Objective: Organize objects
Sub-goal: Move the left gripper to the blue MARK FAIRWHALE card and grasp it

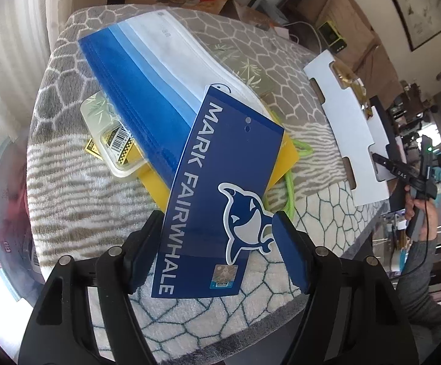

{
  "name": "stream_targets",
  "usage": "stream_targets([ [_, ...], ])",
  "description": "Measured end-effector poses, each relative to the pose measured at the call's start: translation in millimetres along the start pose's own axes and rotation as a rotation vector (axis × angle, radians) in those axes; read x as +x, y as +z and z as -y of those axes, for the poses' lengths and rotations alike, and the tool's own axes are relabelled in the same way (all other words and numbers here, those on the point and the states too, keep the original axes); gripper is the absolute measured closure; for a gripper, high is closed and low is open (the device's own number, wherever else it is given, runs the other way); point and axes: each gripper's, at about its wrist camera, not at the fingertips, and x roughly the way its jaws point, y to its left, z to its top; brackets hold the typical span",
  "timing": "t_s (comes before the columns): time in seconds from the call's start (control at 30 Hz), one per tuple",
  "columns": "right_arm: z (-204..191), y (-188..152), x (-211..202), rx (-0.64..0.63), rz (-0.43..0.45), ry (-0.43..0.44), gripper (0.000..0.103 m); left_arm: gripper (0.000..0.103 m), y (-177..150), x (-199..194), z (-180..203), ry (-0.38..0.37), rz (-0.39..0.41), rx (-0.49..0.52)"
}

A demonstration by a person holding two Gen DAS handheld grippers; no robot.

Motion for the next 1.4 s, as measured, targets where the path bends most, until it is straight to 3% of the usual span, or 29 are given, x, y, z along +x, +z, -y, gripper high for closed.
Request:
stream_targets([
  [0.23, -25, -1, -1, -0.099, 0.018, -0.033, 0.091, 0.034, -1, 4, 12, 0.062, -0.016, 0.025],
  [0.5, -61, -3, 0, -0.169, 0.043, -0.015, 0.09, 0.036, -2, -3, 16, 0.06, -0.013, 0.021],
  [0.77, -102, -6, -7, -0.244, 0.048, 0.03, 0.09, 0.06, -6, 3, 21, 0.12, -0.04, 0.015],
  [0.93, -116, -7, -4, -0.268, 0.038, 0.042, 0.089, 0.06, -7, 0, 24, 0.038, -0.037, -0.017],
  [1.0, -118, -10, -3, -0.269, 0.035, 0.042, 0.089, 0.063, -6, 1, 27, 0.045, -0.038, -0.015],
  [1.07, -113, -8, -1, -0.259, 0.033, 0.054, 0.089, 0.074, -6, 4, 26, 0.044, -0.047, -0.027],
  [1.2, -113, -9, -2, -0.253, 0.033, 0.062, 0.089, 0.075, -7, 6, 23, 0.001, -0.049, -0.051],
  [1.4, -114, -10, -3, -0.257, 0.037, 0.059, 0.089, 0.07, -15, 8, 16, -0.215, -0.04, -0.112],
])
